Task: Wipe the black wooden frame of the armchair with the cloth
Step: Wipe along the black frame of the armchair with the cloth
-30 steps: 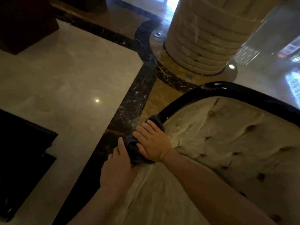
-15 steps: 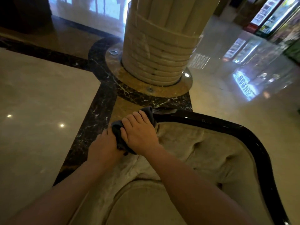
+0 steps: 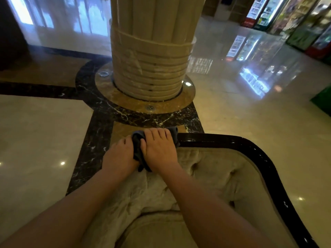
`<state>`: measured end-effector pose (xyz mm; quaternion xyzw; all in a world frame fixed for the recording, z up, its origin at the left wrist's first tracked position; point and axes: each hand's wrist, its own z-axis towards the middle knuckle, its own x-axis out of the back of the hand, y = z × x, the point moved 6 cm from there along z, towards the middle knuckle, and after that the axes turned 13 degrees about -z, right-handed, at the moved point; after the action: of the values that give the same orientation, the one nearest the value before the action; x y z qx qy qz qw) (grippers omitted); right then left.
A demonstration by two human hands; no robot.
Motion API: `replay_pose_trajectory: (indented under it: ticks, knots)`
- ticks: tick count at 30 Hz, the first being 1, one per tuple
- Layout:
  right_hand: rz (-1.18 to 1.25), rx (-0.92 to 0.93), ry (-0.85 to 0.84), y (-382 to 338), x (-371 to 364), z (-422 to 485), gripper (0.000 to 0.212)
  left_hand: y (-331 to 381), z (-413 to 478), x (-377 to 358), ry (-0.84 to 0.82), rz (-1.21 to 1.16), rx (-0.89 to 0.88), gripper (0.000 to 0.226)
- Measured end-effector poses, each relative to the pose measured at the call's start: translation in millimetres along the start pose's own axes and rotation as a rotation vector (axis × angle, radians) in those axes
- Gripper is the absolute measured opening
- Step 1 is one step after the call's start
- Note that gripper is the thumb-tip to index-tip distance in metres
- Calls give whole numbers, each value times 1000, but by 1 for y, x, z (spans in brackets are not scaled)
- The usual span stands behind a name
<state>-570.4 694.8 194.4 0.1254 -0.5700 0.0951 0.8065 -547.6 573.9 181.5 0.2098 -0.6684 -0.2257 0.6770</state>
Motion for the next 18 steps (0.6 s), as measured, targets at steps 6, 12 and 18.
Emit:
replay_pose_trajectory:
  ticks: [6, 12, 18]
  knots:
    - [11, -122, -29, 82, 6, -18, 40, 39, 15, -12, -66, 137, -7, 71]
    - [24, -251, -86, 160, 7, -41, 47, 103, 33, -26, -89, 223, -103, 69]
    - [50, -336, -115, 231, 8, -60, 45, 181, 42, -76, -133, 241, -210, 51]
